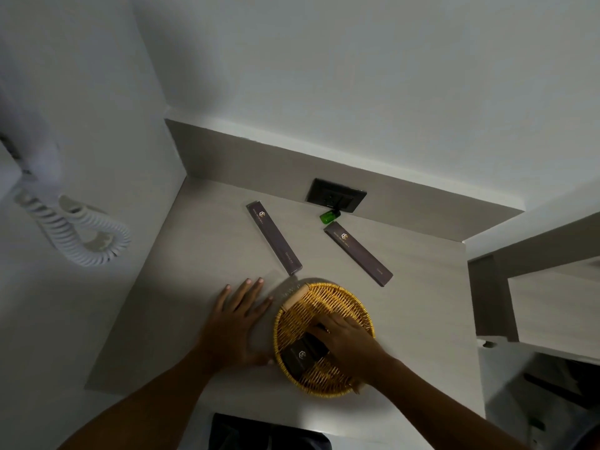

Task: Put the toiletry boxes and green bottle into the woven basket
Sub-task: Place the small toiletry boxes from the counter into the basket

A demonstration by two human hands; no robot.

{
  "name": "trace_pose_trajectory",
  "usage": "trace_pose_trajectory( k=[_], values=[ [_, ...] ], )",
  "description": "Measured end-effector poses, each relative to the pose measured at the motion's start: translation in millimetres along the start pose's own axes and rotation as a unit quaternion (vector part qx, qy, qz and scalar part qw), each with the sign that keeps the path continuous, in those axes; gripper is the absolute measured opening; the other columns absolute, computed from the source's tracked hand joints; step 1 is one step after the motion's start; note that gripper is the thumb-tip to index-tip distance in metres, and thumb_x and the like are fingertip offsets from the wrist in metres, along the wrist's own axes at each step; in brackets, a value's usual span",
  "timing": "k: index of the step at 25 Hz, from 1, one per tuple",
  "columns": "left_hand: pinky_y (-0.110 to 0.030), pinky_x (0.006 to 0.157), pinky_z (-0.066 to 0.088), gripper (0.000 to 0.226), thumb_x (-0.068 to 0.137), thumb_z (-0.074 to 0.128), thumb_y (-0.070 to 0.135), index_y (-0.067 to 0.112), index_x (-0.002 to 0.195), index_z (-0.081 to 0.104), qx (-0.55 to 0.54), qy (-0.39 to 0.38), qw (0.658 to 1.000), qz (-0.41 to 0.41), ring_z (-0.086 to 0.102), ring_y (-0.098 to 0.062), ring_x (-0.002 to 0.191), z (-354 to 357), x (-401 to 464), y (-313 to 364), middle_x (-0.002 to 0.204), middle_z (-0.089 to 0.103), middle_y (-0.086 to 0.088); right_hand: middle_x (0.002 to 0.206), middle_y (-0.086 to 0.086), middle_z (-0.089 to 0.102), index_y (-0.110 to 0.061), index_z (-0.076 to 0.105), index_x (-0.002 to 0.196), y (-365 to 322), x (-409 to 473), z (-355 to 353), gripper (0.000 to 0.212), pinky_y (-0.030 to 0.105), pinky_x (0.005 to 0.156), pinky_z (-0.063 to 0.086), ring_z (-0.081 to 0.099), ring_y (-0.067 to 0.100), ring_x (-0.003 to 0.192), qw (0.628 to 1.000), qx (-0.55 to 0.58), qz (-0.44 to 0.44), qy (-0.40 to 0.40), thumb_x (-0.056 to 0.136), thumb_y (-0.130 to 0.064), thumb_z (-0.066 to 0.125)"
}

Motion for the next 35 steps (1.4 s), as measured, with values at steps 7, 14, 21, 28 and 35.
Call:
trace_pose_trajectory(
  k=[7,14,21,28,35],
  values=[
    [-0.063,0.117,0.025,0.122,0.066,0.048,0.101,0.022,0.157,0.037,-0.005,-0.009,1.000,0.001,0.019,-0.039,0.154,5,0,-2,0.167,0.021,-0.017,0.134,0.013,0.052,-0.014,0.045,0.135,127,-3,-86,0.053,0.042,0.092,0.046,0.048,0.030,0.117,0.939,0.135,0.224,0.223,0.088,-0.033,0.062],
    [-0.054,0.122,0.009,0.127,0.062,0.049,0.101,0.025,0.160,0.026,0.011,-0.006,1.000,-0.009,0.008,-0.035,0.156,9,1,-5,0.171,0.009,-0.013,0.138,0.017,0.048,-0.020,0.038,0.141,180,90,-97,0.070,0.046,0.096,0.046,0.050,0.036,0.118,0.945,0.156,0.262,0.117,0.083,-0.048,0.065],
    [-0.059,0.121,0.014,0.125,0.063,0.052,0.100,0.025,0.160,0.029,0.014,0.007,1.000,-0.002,0.012,-0.037,0.156,6,1,-3,0.170,0.013,-0.015,0.122,0.023,0.059,-0.022,0.033,0.140,186,21,-130,0.070,0.050,0.086,0.055,0.062,0.039,0.101,0.854,0.262,0.330,0.304,0.082,-0.030,0.071],
    [-0.063,0.121,0.018,0.124,0.062,0.047,0.104,0.025,0.158,0.035,-0.017,-0.023,0.999,-0.027,0.009,-0.029,0.158,5,0,-2,0.171,0.010,-0.008,0.102,0.021,0.070,-0.014,0.048,0.124,128,-83,-74,0.054,0.036,0.074,0.052,0.066,0.033,0.083,0.777,0.370,0.409,0.302,0.081,-0.036,0.073],
    [-0.059,0.122,0.012,0.126,0.060,0.043,0.106,0.029,0.159,0.028,-0.016,-0.028,0.999,-0.035,0.005,-0.027,0.158,6,1,-3,0.172,0.005,-0.003,0.111,0.017,0.065,-0.012,0.043,0.115,88,-82,-23,0.060,0.041,0.076,0.053,0.063,0.036,0.095,0.769,0.336,0.482,0.253,0.076,-0.047,0.074]
  ],
)
Point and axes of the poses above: each hand's wrist, its own x-axis towards the middle knuckle, its own z-axis out of the palm, y = z × x, the point moved 7 cm from there along x, towards the middle knuckle
